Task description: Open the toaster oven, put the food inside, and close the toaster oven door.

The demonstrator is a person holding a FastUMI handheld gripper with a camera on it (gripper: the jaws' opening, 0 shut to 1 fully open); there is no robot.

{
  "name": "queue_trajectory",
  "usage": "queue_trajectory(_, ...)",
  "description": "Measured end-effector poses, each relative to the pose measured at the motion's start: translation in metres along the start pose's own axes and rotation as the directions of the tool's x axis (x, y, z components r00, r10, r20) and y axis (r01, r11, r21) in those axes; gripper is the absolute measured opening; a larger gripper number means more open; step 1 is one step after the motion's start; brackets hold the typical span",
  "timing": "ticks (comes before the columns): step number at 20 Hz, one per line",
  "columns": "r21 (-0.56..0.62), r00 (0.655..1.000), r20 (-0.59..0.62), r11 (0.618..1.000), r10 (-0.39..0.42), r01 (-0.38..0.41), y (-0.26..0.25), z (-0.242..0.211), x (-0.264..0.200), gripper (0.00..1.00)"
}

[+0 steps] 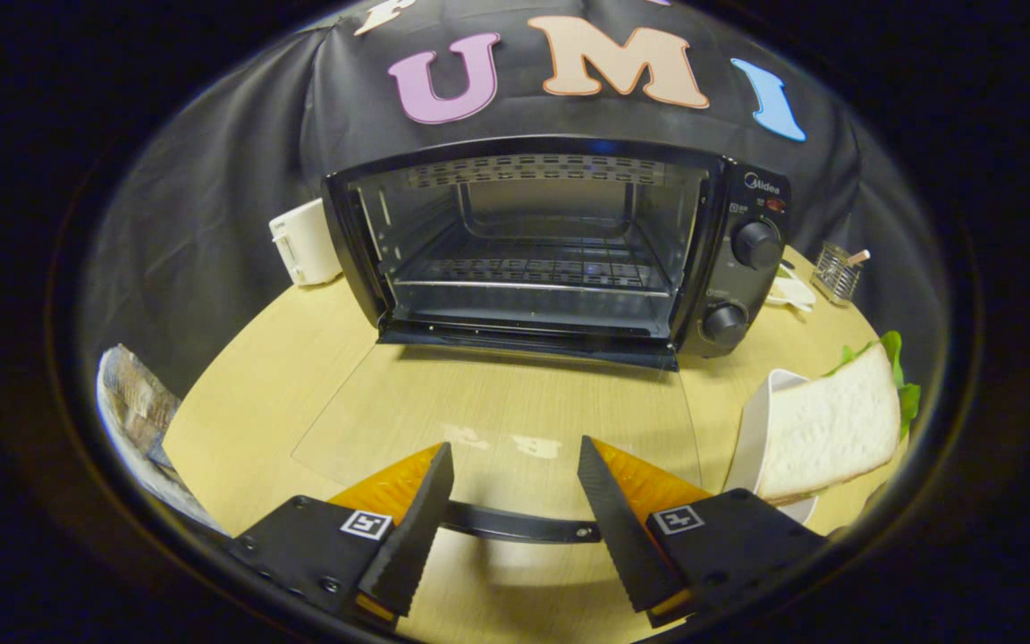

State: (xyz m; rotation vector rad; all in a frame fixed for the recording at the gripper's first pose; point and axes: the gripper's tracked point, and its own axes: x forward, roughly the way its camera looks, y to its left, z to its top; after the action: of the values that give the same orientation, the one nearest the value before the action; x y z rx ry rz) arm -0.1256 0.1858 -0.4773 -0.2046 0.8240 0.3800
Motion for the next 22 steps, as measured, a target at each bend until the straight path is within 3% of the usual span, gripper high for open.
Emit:
queue_trajectory(5,0.088,0.999,-0.028,0.995,0.039,-0.036,-0.001,0.01,-0.011,0.9)
queue_trajectory(10,0.241,0.999,0.045,0.97,-0.023,0.012,-0.046,0.07,-0.052,0.9)
queue_trajectory(16,0.291,0.976,0.094,0.943,-0.197,0.163,-0.147,0.12,-0.106,0.9)
queue_trajectory(19,0.264,0.954,0.062,0.927,-0.293,0.268,-0.193,0.113,-0.121,0.9)
queue_trajectory(22,0.255,0.95,-0.02,0.917,-0.312,0.307,-0.217,0.085,-0.118,0.9)
